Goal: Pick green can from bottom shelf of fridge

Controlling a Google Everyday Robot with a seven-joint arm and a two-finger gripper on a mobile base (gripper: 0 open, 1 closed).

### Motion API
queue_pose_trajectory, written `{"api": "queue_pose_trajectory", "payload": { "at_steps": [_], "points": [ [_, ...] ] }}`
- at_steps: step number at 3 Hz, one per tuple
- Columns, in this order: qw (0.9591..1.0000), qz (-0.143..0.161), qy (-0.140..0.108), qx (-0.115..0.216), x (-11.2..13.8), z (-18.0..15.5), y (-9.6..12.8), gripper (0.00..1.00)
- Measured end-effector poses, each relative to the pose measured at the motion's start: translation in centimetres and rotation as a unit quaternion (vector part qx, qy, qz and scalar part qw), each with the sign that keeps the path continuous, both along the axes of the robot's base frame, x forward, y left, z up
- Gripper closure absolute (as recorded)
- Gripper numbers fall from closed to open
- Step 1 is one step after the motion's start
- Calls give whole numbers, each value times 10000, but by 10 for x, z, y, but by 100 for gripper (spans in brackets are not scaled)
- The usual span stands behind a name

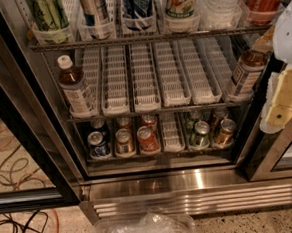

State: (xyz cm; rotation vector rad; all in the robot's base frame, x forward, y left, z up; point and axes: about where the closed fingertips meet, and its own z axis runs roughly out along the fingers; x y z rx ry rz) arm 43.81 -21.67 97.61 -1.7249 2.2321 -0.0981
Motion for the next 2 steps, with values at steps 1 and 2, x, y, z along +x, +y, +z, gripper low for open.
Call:
{"api": "queue_pose_trajectory", "payload": {
  "at_steps": [1, 2],
  "points": [
    [10000, 0, 0, 0, 0, 0, 0, 0],
    [9997, -18, -175, 160, 0, 2, 1, 0]
  ]
}}
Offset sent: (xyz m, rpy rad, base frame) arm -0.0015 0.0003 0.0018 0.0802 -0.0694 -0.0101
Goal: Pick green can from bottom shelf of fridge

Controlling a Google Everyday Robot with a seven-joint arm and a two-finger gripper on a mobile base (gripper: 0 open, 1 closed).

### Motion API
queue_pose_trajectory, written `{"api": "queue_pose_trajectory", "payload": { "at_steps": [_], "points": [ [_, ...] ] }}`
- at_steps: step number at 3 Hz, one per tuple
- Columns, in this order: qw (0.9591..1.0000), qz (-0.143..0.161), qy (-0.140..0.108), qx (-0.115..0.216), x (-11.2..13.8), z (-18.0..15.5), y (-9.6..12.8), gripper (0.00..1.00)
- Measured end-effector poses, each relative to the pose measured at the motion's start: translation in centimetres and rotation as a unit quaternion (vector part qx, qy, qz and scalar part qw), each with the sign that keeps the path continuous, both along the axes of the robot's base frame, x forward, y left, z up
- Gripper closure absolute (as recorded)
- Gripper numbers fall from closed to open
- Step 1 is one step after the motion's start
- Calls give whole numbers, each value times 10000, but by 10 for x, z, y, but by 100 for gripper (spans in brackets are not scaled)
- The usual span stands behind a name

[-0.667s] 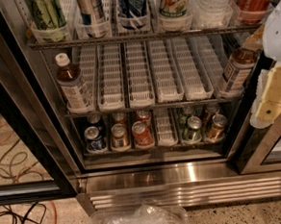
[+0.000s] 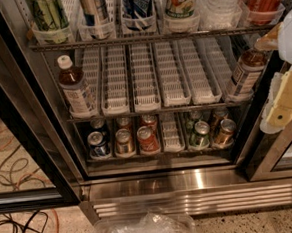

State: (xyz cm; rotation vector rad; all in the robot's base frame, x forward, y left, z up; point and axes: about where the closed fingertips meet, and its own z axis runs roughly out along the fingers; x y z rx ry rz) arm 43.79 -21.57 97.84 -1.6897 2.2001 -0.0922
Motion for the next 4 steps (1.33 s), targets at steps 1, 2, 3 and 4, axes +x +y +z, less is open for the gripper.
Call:
{"api": "queue_pose_trajectory", "payload": {
  "at_steps": [1, 2, 3, 4],
  "points": [
    [9985, -45, -327, 446, -26, -3, 12, 0],
    [9949, -451, -293, 856, -39, -27, 1, 0],
    [9949, -451, -293, 856, -39, -27, 1, 0],
    [9929, -487, -288, 1042, -38, -26, 2, 0]
  ]
}}
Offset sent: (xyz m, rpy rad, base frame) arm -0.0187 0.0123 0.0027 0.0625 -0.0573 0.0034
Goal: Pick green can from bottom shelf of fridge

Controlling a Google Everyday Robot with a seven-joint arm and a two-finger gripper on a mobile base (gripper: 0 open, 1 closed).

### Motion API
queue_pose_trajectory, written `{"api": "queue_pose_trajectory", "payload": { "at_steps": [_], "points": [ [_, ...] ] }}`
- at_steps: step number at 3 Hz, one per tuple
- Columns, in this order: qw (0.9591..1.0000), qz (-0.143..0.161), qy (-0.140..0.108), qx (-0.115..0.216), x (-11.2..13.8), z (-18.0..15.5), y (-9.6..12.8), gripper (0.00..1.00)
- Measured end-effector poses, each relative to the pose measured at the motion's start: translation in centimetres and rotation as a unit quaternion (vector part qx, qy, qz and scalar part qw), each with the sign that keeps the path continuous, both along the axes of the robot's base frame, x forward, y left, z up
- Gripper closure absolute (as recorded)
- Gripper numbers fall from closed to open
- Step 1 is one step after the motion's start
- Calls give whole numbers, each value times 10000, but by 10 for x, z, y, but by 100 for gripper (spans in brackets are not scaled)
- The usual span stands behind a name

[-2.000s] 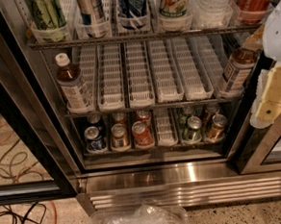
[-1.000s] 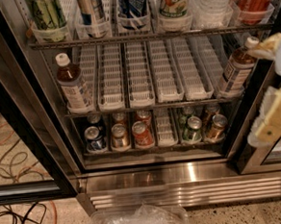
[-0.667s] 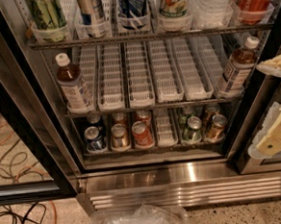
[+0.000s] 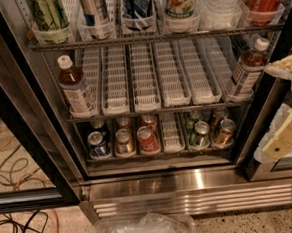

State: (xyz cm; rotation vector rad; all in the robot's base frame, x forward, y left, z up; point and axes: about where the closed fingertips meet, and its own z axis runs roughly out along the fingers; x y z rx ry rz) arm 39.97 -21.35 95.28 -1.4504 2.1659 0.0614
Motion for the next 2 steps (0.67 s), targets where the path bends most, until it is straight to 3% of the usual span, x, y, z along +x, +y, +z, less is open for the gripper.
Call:
{"api": "queue_pose_trajectory", "payload": {
  "at_steps": [1, 2],
  "points": [
    [9934, -701, 30, 911, 15, -14, -20, 0],
    [9628, -1549, -100, 2211, 32, -19, -16, 0]
  ]
}}
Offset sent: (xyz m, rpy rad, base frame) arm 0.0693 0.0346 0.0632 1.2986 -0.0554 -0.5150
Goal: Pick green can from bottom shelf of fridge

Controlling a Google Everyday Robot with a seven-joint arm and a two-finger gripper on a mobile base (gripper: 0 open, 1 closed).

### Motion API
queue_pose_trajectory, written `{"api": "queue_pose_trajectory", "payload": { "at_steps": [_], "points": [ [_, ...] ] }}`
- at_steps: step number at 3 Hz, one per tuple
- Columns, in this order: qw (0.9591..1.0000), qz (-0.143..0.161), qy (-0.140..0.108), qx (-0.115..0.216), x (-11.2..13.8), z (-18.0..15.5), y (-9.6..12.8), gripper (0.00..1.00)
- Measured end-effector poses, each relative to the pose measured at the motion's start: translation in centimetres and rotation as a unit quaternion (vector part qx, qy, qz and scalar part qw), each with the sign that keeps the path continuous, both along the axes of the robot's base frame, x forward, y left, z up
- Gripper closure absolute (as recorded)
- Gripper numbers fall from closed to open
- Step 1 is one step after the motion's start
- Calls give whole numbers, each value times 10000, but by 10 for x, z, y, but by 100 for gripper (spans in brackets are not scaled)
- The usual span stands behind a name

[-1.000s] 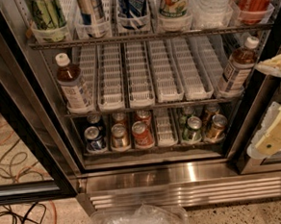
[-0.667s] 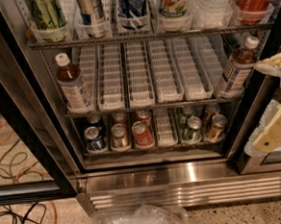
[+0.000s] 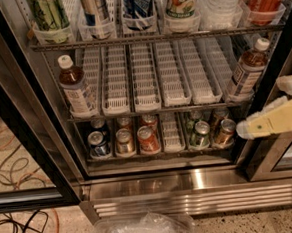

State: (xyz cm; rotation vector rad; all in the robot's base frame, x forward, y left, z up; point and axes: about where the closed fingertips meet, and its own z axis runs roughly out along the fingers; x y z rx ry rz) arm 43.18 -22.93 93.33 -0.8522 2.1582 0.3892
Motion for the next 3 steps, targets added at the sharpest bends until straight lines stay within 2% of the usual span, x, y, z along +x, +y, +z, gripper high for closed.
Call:
{"api": "queue_pose_trajectory", "payload": {
  "at_steps": [1, 2, 3],
  "points": [
    [9913, -514, -421, 1137, 26, 26, 32, 0],
    [9824, -710, -719, 1570, 42, 54, 46, 0],
    [9824, -720, -721, 1564, 41, 54, 45, 0]
  ]
}}
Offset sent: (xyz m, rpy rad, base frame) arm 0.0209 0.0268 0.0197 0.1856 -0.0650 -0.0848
